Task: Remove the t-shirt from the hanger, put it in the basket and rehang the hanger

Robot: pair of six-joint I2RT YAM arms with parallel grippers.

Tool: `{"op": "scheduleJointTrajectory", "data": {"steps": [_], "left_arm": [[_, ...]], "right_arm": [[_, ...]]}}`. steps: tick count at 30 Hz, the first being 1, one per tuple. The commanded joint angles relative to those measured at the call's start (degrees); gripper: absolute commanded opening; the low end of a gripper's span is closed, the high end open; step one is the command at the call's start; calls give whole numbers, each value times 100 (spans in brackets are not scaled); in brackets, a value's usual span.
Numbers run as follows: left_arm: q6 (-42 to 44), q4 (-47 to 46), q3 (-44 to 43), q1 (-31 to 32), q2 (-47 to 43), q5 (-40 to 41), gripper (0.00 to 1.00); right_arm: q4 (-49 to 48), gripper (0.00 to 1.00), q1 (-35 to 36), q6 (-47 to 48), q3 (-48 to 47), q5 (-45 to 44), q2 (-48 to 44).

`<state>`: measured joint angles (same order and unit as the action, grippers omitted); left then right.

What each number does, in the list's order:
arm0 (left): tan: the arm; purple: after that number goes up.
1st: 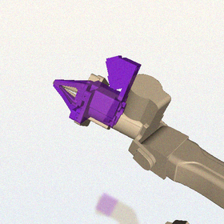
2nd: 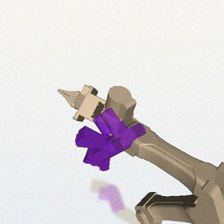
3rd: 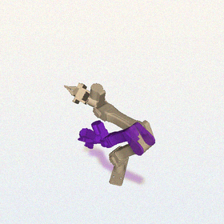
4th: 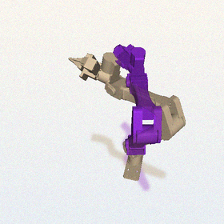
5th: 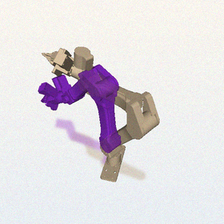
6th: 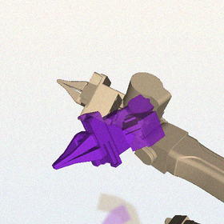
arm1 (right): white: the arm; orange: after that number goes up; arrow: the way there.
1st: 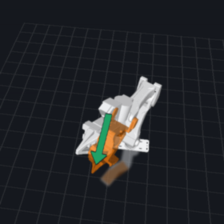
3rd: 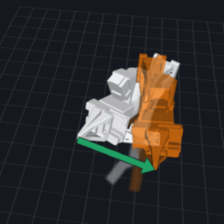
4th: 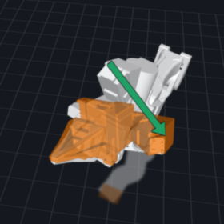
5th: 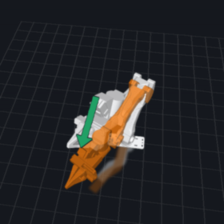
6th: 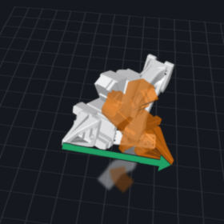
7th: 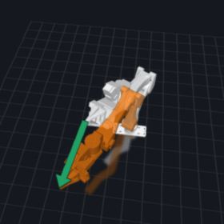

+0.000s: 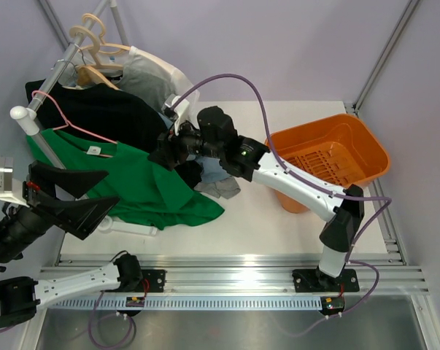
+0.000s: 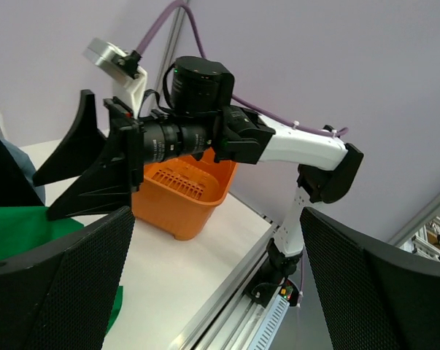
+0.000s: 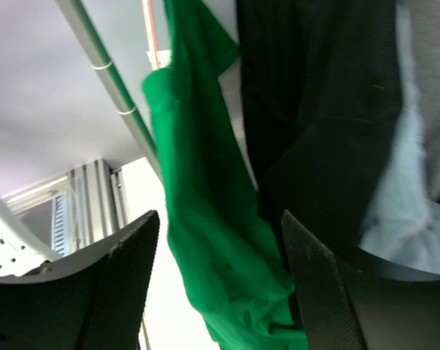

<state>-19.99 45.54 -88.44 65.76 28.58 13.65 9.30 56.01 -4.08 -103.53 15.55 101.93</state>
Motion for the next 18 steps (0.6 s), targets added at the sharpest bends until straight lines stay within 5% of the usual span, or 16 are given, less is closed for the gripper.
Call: {"op": "scheduleJointTrajectory", "data": {"steps": [1,9,18], "left_arm": [[74,-19,55,16,-28,-415,99],[100,78,169,16,-72,-293,99],[100,78,249,16,-168,-152,99]], "right_arm": [[37,73,129,179,-449,281,151],[46,66,358,355,-844,282,582],[-77,39,367,126,-1047,326,872]]}}
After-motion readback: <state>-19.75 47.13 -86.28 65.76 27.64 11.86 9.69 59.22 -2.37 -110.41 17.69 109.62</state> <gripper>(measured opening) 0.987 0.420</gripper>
